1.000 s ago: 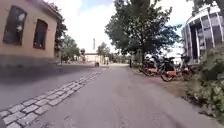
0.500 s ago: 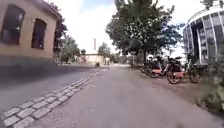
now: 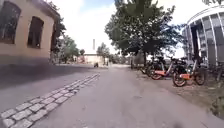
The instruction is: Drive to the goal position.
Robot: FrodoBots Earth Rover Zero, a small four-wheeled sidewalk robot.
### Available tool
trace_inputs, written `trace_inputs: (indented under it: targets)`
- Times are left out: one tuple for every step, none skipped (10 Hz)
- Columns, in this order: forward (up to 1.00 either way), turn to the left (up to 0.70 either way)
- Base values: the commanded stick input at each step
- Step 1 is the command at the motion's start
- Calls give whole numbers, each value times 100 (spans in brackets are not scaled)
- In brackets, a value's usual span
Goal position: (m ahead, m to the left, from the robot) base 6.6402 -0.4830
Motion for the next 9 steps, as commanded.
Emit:
trace_inputs:
  targets:
    - [85,1]
    - [85,1]
    - [85,1]
    - [85,1]
    - [85,1]
    - [85,1]
    - [85,1]
    - [85,1]
    - [85,1]
